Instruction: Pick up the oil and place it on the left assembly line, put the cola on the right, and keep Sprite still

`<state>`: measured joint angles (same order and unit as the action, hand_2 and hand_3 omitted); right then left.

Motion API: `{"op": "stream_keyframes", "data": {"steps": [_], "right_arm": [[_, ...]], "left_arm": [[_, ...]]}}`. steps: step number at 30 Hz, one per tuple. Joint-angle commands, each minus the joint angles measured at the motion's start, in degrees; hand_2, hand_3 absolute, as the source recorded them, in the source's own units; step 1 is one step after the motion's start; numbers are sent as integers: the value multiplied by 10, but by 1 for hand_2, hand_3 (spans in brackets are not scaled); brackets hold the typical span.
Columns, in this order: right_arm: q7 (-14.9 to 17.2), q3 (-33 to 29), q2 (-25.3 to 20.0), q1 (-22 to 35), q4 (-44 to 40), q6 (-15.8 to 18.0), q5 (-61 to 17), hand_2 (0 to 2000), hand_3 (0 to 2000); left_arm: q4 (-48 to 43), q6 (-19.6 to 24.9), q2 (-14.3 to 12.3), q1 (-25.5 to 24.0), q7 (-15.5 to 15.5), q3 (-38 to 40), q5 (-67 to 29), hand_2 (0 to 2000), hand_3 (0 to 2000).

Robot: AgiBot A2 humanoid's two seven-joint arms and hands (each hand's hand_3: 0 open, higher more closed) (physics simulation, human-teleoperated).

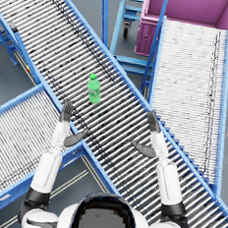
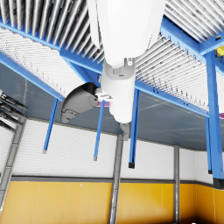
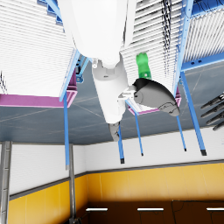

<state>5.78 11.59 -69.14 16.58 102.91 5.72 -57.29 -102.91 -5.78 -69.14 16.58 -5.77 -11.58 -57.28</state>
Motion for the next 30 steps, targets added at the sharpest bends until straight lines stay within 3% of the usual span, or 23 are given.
{"op": "stream_keyframes", "data": {"steps": [1,30], "right_arm": [[0,0,0,0,0,0,0,0,0],[0,0,0,0,0,0,0,0,0]], "left_arm": [[0,0,0,0,0,0,0,0,0],[0,0,0,0,0,0,0,0,0]]}}
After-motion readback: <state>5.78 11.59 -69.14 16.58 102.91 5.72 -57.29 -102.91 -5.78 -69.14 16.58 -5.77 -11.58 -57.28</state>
